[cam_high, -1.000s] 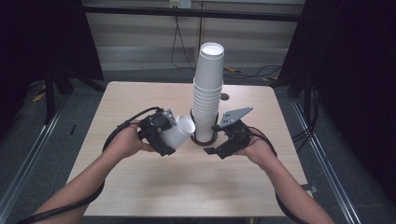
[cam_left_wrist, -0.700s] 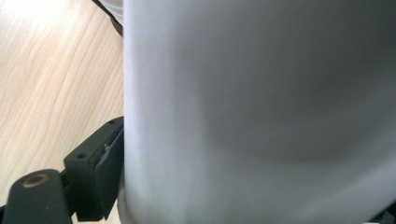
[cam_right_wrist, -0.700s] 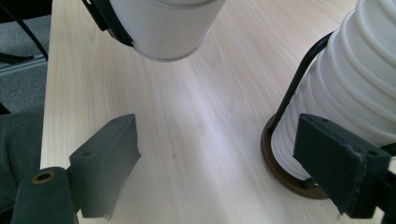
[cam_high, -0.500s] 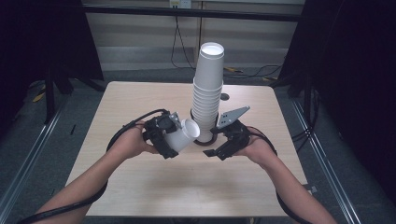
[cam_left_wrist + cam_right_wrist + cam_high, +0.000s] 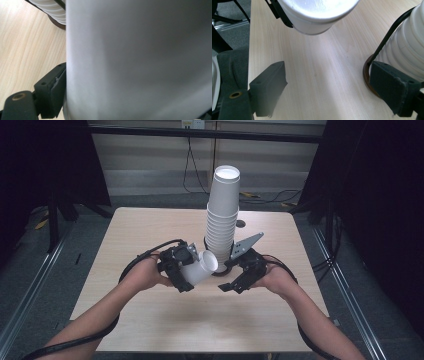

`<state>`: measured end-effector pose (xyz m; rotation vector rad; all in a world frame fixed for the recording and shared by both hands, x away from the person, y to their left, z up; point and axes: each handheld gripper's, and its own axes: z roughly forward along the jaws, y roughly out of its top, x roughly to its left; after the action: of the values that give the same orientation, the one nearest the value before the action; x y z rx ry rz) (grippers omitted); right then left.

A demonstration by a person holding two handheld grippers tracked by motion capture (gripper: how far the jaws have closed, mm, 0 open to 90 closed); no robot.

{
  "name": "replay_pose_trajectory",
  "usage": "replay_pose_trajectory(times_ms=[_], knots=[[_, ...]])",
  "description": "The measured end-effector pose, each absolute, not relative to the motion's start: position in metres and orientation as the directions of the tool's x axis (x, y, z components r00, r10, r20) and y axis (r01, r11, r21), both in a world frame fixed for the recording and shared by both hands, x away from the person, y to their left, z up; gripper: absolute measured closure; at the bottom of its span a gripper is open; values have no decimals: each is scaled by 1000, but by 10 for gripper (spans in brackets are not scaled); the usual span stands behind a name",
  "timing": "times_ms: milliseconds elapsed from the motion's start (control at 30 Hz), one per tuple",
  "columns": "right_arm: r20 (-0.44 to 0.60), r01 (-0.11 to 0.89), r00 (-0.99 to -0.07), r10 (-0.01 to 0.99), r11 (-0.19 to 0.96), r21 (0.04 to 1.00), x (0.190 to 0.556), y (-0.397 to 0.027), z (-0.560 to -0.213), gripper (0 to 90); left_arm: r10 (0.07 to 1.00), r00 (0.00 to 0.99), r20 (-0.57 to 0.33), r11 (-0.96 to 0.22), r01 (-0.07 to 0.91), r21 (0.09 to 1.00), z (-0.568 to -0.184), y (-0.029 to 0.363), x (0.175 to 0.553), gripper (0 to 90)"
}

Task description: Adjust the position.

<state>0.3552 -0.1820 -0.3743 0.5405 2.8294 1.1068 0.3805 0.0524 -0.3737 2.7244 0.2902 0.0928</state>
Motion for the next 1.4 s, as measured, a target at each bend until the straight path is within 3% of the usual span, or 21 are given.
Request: replay_pose_trajectory(times_ms=[1400], knots=[[86,277,-954,287,735,619,358,-160,-360,149,136,990,29,-922,116,369,-384,18,369,112]])
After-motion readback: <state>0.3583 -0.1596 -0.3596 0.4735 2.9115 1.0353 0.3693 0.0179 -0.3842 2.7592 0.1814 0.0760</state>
